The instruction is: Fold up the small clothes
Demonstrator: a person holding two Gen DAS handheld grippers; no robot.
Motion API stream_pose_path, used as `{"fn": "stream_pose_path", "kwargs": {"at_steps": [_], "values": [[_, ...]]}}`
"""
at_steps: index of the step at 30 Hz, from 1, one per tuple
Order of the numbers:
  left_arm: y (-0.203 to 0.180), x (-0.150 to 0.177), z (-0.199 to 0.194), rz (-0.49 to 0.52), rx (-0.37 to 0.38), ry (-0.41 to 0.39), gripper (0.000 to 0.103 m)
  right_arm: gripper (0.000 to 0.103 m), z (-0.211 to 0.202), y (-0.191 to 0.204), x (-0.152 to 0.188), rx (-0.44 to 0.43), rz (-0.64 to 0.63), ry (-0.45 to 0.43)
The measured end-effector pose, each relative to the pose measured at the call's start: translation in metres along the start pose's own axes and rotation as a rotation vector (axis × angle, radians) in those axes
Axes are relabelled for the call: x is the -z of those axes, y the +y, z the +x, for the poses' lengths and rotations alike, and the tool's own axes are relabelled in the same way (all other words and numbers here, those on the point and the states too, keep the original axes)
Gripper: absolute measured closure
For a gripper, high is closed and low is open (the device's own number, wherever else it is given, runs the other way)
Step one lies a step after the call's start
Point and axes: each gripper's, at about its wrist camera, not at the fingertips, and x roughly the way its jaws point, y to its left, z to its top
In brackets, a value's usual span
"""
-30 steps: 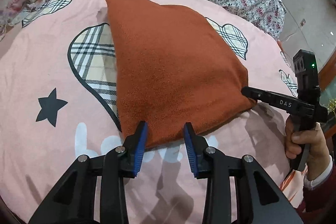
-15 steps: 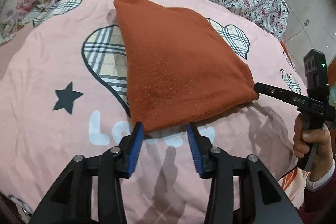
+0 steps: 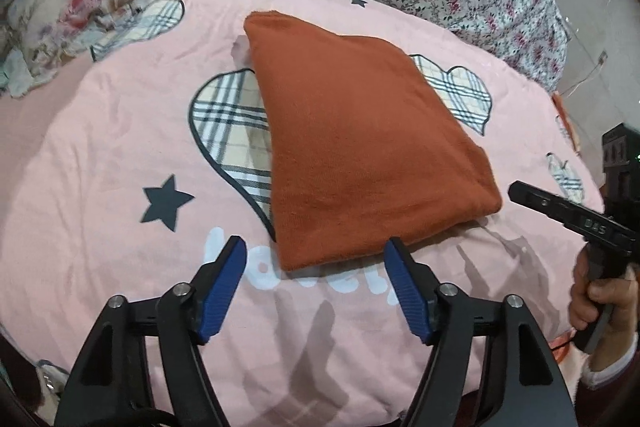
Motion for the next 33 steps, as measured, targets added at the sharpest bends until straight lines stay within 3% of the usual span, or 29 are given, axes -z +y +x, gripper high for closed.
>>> {"fn": "stream_pose_path", "kwargs": {"at_steps": [5, 15, 24, 28, 30, 31, 33], "values": [[-0.003, 0.003, -0.004, 0.047, -0.071, -0.007, 0.021, 0.047, -0.003, 0.013, 0.005, -0.006, -0.06, 0.009], [0.006, -0.018, 0.01, 0.011, -0.09, 0.015, 0.021, 0.046, 0.007, 0.011, -0.009, 0.011, -0.075, 0.007], [0.031, -0.08, 0.057, -0.108, -0.065, 0.022, 0.021, 0.047, 0.057, -0.023, -0.087, -0.018, 0.039, -0.031], [0.036, -0.098, 0.077, -0.117, -0.077, 0.017, 0.019, 0.051, 0.09, -0.033, -0.122, -0.02, 0.064, -0.024], [0.039, -0.104, 0.085, -0.125, -0.079, 0.016, 0.019, 0.068, 0.115, -0.039, -0.131, -0.015, 0.077, 0.025], [0.039, -0.107, 0.087, -0.125, -0.08, 0.017, 0.019, 0.092, 0.124, -0.042, -0.132, -0.016, 0.078, 0.055], [0.037, -0.109, 0.087, -0.112, -0.091, 0.013, 0.02, 0.092, 0.125, -0.042, -0.131, -0.015, 0.077, 0.047]]}}
